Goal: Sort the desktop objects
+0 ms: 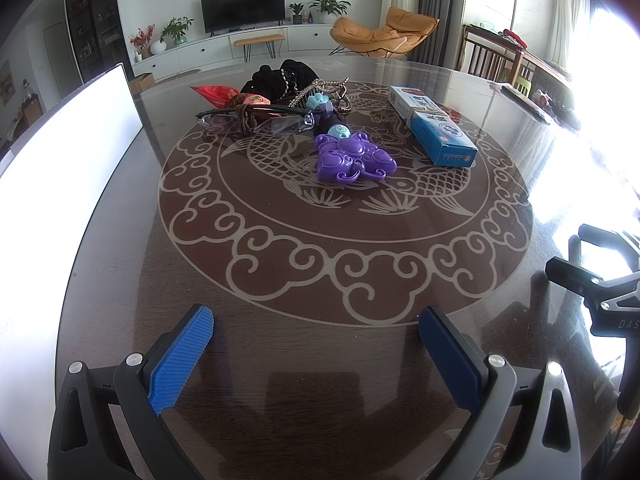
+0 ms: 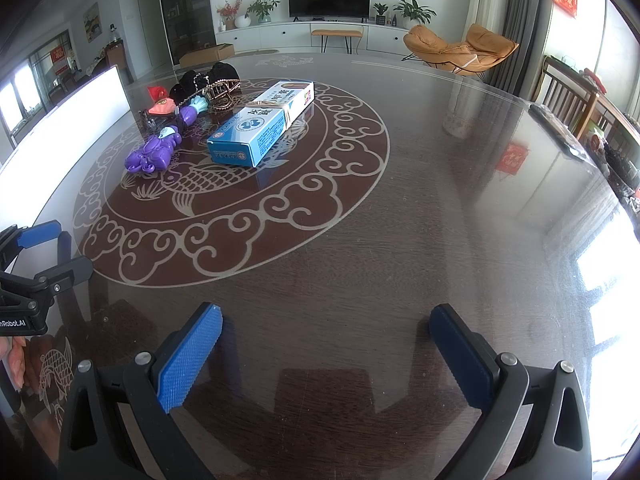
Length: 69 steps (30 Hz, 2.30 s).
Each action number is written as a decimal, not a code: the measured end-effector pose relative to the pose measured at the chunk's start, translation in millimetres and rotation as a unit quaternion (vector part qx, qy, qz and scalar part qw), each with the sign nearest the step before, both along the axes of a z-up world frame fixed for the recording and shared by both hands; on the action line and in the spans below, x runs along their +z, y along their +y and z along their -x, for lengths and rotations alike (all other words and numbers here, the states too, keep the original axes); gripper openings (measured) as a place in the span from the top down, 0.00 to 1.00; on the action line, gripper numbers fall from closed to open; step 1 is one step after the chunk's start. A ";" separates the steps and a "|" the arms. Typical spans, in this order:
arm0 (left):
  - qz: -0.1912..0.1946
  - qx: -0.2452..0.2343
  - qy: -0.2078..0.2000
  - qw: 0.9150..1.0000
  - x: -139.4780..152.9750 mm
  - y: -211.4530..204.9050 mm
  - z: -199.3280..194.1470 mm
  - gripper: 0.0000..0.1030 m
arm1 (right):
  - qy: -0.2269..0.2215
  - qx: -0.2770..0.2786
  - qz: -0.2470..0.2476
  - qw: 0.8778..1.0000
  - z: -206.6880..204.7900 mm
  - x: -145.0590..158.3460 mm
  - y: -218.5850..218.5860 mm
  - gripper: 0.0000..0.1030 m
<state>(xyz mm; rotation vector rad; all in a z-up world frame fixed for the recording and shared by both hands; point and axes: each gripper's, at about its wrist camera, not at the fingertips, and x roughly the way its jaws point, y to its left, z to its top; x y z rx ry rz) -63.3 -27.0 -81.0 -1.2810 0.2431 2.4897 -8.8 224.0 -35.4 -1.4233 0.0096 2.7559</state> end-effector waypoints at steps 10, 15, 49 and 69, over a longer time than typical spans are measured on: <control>0.000 0.000 0.000 1.000 -0.2 0.1 0.3 0.00 | 0.000 0.000 0.000 1.000 0.0 0.1 -0.2 0.00; 0.000 0.000 0.000 1.000 -0.2 0.1 0.3 0.00 | 0.000 0.000 0.000 1.000 0.0 0.0 -0.2 0.00; -0.089 -0.028 -0.026 0.995 37.5 4.4 32.4 0.00 | 0.000 0.000 0.000 1.000 -0.1 0.2 -0.3 0.00; -0.005 -0.003 -0.009 1.000 8.0 57.0 99.7 0.58 | 0.000 0.000 0.000 1.000 0.1 0.2 -0.1 0.00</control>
